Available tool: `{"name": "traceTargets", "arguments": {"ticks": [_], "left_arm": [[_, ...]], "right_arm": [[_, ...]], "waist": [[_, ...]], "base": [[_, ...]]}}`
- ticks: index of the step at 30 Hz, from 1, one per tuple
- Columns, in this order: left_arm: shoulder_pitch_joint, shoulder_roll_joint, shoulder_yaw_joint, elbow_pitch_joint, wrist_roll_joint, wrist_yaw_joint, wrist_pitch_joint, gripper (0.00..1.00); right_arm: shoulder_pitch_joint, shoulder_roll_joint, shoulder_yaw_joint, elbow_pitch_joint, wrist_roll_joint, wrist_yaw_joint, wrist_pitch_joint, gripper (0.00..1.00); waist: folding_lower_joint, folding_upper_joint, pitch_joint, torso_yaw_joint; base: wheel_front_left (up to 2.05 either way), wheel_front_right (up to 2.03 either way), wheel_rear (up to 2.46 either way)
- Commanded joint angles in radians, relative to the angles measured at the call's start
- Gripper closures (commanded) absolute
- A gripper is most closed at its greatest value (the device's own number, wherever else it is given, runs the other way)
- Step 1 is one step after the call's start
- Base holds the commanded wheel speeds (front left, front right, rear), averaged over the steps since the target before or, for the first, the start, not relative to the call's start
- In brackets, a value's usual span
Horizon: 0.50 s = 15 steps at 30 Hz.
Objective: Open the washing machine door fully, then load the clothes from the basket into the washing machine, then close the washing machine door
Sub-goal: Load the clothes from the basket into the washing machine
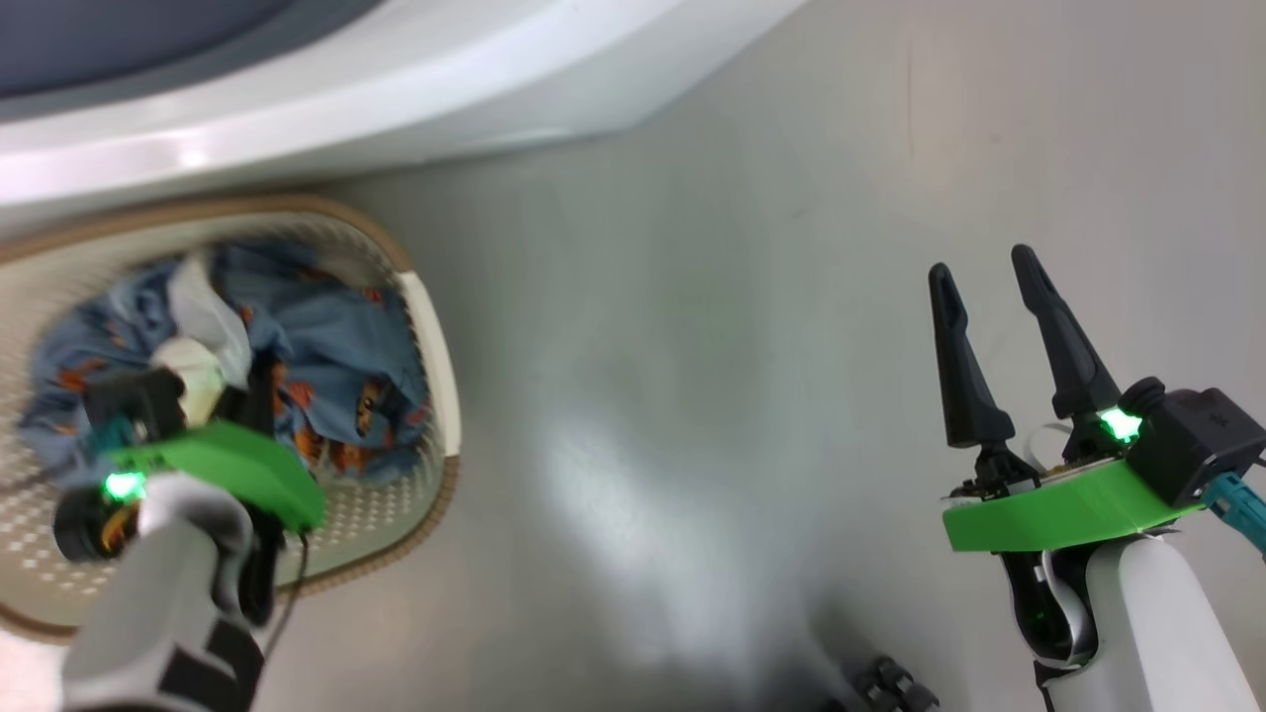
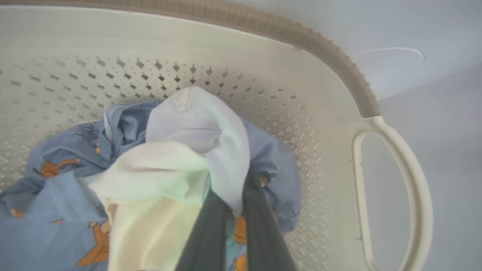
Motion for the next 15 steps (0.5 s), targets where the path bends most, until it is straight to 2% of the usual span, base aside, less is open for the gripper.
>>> {"name": "traceTargets", "arguments": {"ticks": [1, 7, 15], "left_arm": [[0.053, 0.017, 0.031, -0.025, 0.014, 0.005, -0.013, 1.00], [0.230, -0.019, 0.132, -0.237, 0.105, 0.020, -0.013, 1.00], [0.445, -0.086, 0.254, -0.455, 0.211, -0.002, -0.013, 1.00]], "right_arm": [[0.032, -0.011, 0.014, -0.015, 0.011, 0.009, -0.005, 0.00], [0.063, -0.022, 0.018, 0.008, 0.007, 0.009, -0.005, 0.00], [0.134, -0.038, 0.026, 0.038, -0.008, 0.009, -0.005, 0.00]], "waist": [[0.0000, 0.0000, -0.080, 0.051], [0.0000, 0.0000, -0.212, 0.090], [0.0000, 0.0000, -0.406, 0.136]], "base": [[0.00, 0.00, 0.00], [0.00, 0.00, 0.00], [0.00, 0.00, 0.00]]}}
